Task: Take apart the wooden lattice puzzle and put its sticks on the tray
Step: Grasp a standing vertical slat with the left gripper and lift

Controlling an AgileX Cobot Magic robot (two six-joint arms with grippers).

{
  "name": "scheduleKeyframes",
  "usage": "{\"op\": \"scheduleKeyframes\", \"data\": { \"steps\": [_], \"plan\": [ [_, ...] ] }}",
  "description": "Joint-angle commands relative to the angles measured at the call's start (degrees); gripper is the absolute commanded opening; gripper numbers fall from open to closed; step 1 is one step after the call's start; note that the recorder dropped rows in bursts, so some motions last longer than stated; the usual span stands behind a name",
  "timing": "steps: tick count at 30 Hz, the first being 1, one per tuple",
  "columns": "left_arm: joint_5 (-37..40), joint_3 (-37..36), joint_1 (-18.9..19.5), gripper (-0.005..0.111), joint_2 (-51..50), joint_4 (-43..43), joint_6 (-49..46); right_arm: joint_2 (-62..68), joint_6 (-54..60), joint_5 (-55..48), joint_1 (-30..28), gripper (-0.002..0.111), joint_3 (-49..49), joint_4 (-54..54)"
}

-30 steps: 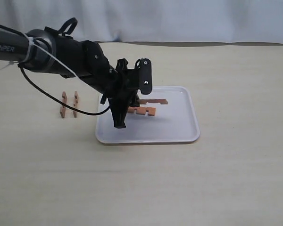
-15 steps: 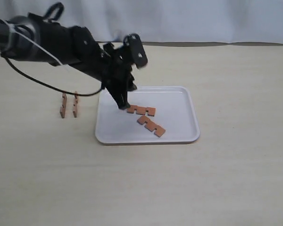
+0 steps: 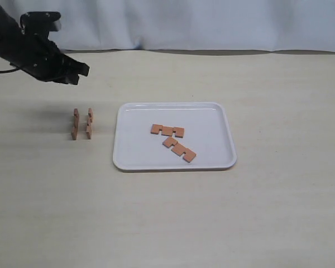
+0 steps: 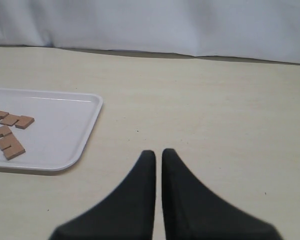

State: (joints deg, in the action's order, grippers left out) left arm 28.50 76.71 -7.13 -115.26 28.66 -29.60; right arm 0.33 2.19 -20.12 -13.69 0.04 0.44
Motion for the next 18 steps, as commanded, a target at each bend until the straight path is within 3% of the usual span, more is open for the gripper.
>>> {"op": "scheduleKeyframes", "data": {
  "steps": [1, 9, 18],
  "plan": [
    [2.48, 0.03, 0.38, 0.022, -2.88, -4.46, 1.15, -0.33, -0.04, 0.52, -0.22, 0.004, -0.04, 0.04],
    [2.77, 0.03, 0.38, 0.039, -5.37, -5.53, 2.73, -0.33, -0.04, 0.52, -0.22, 0.004, -0.04, 0.04],
    [4.99, 0.03, 0.38, 0.039, -7.14, -4.84, 2.73, -0.33, -0.04, 0.52, -0.22, 0.004, -0.04, 0.04]
  ]
}}
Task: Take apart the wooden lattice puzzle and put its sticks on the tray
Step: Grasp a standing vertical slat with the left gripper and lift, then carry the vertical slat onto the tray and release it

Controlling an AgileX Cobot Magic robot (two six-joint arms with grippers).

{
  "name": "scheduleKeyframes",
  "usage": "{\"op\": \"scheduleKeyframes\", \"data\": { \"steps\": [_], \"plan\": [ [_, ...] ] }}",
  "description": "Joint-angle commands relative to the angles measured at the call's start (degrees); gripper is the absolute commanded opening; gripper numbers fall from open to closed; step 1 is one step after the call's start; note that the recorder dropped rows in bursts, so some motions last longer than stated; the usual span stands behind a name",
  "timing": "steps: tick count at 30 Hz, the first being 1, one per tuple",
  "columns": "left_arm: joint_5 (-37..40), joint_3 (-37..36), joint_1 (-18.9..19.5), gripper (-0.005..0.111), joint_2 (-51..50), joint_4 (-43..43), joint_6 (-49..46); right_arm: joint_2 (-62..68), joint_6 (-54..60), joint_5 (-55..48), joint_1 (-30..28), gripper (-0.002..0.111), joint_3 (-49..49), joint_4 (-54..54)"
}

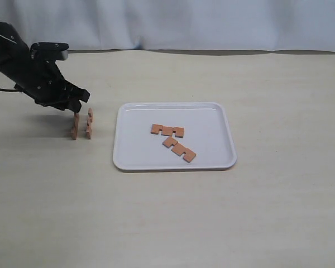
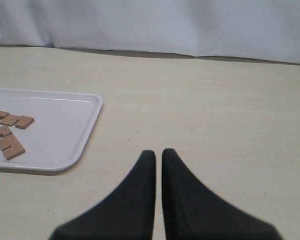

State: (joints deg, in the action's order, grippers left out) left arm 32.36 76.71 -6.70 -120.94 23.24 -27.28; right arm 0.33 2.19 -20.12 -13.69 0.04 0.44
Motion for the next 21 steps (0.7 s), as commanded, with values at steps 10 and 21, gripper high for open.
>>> {"op": "scheduleKeyframes", "data": {
  "steps": [10, 21],
  "plan": [
    [1.93, 0.71, -0.05, 0.0, -0.82, -4.58, 0.32, -0.33, -0.04, 0.52, -0.22, 0.004, -0.04, 0.04],
    [0.44, 0.71, -2.63, 0.0, 5.97, 10.49, -10.66, -0.33, -0.04, 0.52, -0.22, 0.004, -0.04, 0.04]
  ]
}}
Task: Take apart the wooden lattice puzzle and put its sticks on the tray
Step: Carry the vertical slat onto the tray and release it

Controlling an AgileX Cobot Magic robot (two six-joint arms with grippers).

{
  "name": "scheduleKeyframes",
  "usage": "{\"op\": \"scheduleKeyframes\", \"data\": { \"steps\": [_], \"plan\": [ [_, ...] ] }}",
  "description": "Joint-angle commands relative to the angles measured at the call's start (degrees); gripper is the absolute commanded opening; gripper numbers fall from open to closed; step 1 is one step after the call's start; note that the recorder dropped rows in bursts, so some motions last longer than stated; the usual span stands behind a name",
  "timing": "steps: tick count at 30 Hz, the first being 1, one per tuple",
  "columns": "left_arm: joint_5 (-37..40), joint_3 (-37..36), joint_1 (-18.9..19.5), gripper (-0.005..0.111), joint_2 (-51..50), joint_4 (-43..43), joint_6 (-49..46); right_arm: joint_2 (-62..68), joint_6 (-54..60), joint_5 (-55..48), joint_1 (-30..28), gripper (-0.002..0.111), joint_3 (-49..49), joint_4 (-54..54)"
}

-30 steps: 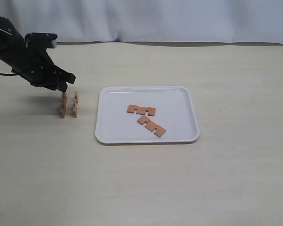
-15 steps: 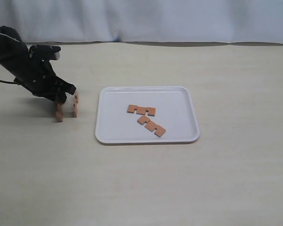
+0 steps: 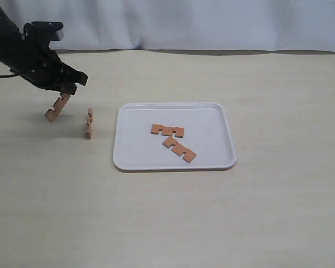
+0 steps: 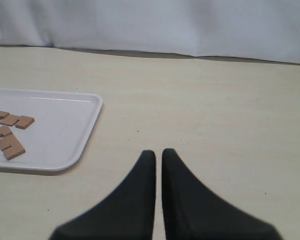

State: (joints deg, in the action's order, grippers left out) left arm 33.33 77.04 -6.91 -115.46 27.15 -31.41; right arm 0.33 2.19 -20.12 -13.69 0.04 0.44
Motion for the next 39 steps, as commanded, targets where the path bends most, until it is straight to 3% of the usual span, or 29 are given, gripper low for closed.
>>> {"op": "scheduleKeyframes", "data": {
  "steps": [1, 5, 8, 20, 26, 33, 39],
  "plan": [
    [-0.95, 0.38, -3.61, 0.0, 0.49, 8.16, -8.47, -0.33, -0.04, 0.52, -0.22, 0.004, -0.04, 0.04],
    [-3.4, 0.38, -9.58, 0.0, 0.49, 14.02, -17.55, -0.33, -0.04, 0.52, -0.22, 0.004, -0.04, 0.04],
    [-9.34, 0.38, -14.35, 0.0, 0.37, 15.13, -21.36, -0.33, -0.04, 0.52, -0.22, 0.004, -0.04, 0.04],
    [-27.03, 0.38, -28.56, 0.0, -4.63, 15.39, -22.91, -0.33, -0.04, 0.52, -0.22, 0.004, -0.04, 0.04],
    [-29.63, 0.38, -31.22, 0.003, -6.37, 14.44, -22.91, -0.33, -0.04, 0.52, -0.22, 0.004, -0.04, 0.04],
    [-30.83, 0.38, -31.11, 0.035, -6.37, 13.94, -22.65, -0.33, -0.04, 0.52, -0.22, 0.004, -0.04, 0.04],
    [-28.01, 0.38, -30.48, 0.036, -4.48, 14.06, -21.99, -0.33, -0.04, 0.52, -0.22, 0.004, -0.04, 0.04]
  ]
}}
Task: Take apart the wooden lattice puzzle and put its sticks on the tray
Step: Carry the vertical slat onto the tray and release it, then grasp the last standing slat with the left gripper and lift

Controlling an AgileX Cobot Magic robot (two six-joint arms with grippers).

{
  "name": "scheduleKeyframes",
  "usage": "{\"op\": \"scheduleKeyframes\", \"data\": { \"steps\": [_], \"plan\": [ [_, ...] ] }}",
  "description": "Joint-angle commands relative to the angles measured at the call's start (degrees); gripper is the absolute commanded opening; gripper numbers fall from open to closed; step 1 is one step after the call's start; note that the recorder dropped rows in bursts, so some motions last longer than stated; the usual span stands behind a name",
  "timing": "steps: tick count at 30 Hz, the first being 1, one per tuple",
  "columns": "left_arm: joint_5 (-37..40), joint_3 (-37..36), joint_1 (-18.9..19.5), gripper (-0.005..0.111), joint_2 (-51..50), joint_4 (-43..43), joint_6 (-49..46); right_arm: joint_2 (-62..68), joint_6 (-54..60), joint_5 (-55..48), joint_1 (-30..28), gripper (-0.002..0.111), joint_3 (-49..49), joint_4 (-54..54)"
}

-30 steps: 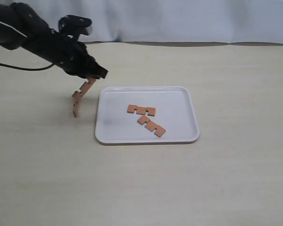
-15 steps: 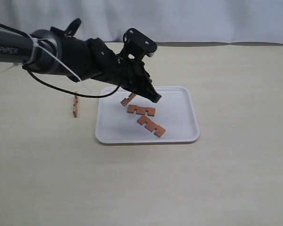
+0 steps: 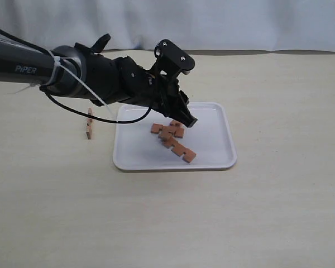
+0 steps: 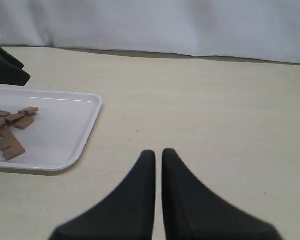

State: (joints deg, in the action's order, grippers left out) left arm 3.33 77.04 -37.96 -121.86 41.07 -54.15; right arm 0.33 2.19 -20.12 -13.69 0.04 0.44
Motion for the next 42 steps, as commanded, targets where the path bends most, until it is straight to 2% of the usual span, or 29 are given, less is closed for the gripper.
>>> {"op": "scheduleKeyframes", "data": {
  "steps": [1, 4, 8, 12, 17, 21, 30, 33, 39, 42],
  "plan": [
    [2.54, 0.38, 1.22, 0.035, 2.64, 0.29, 1.52, -0.33, -0.04, 0.52, -0.22, 0.004, -0.04, 0.04],
    [5.11, 0.38, 4.09, 0.029, 5.64, 0.05, 5.17, -0.33, -0.04, 0.52, -0.22, 0.004, -0.04, 0.04],
    [12.07, 0.38, 10.72, 0.019, 8.96, 0.05, 7.0, -0.33, -0.04, 0.52, -0.22, 0.004, -0.04, 0.04],
    [19.45, 0.38, 17.83, 0.019, 9.51, -0.09, 14.07, -0.33, -0.04, 0.52, -0.22, 0.004, -0.04, 0.04],
    [26.93, 0.38, 24.16, 0.019, 9.1, -0.52, 15.12, -0.33, -0.04, 0.52, -0.22, 0.004, -0.04, 0.04],
    [28.44, 0.38, 25.17, 0.019, 7.41, -3.34, 15.98, -0.33, -0.04, 0.52, -0.22, 0.004, -0.04, 0.04],
    [28.48, 0.38, 25.17, 0.019, 3.92, -20.66, 30.95, -0.33, -0.04, 0.52, -0.22, 0.004, -0.04, 0.04],
    [27.65, 0.38, 25.17, 0.019, 3.79, -23.7, 33.43, -0.33, -0.04, 0.52, -0.22, 0.004, -0.04, 0.04],
    [27.93, 0.38, 25.17, 0.039, 1.0, -23.2, 34.49, -0.33, -0.04, 0.52, -0.22, 0.004, -0.04, 0.04],
    [27.7, 0.38, 25.17, 0.042, 0.07, -21.02, 34.91, -0.33, -0.04, 0.52, -0.22, 0.004, -0.04, 0.04]
  ]
}}
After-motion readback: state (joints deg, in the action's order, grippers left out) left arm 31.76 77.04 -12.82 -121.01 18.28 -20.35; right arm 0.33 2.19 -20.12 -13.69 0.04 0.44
